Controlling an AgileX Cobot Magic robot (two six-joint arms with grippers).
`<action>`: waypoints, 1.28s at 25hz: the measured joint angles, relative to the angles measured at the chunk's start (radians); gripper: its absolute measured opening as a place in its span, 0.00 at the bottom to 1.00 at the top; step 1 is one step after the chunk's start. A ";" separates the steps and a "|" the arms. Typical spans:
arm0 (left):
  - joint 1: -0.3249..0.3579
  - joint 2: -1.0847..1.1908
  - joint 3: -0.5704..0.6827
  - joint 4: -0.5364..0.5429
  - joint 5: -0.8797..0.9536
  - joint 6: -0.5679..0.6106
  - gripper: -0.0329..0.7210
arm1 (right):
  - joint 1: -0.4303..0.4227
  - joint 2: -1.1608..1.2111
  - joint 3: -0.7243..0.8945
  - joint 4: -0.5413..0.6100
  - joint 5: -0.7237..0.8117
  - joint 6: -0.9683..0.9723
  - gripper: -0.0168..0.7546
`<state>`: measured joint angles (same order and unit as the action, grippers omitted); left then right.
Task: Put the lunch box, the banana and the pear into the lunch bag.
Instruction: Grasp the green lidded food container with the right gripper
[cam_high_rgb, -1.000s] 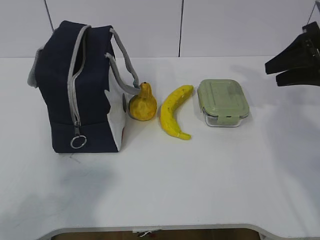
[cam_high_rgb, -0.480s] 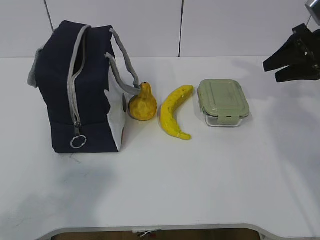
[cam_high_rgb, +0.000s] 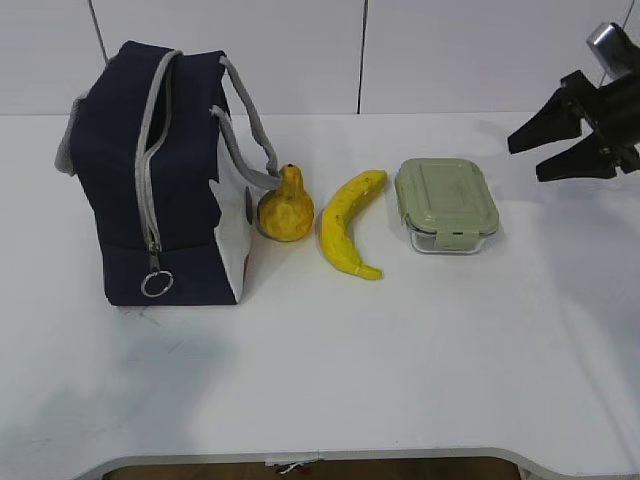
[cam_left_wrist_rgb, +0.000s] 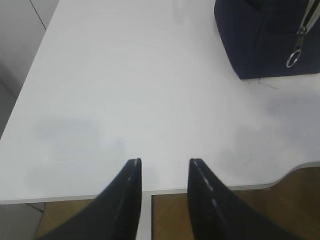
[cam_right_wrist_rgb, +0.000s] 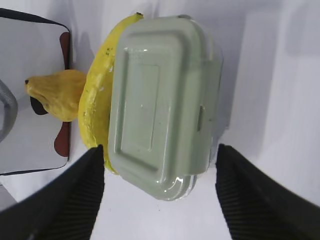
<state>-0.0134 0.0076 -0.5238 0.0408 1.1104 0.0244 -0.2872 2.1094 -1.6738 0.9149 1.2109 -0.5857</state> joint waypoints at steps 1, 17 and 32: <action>0.000 0.000 0.000 0.000 0.000 0.000 0.37 | 0.000 0.012 -0.004 0.013 0.000 -0.003 0.74; 0.000 0.000 0.000 0.000 0.000 0.000 0.37 | 0.008 0.166 -0.020 0.103 -0.007 -0.091 0.74; 0.000 0.000 0.000 -0.005 0.000 0.000 0.37 | 0.046 0.201 -0.024 0.161 -0.016 -0.183 0.74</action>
<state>-0.0134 0.0076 -0.5238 0.0353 1.1104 0.0244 -0.2415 2.3107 -1.6977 1.0757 1.1952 -0.7688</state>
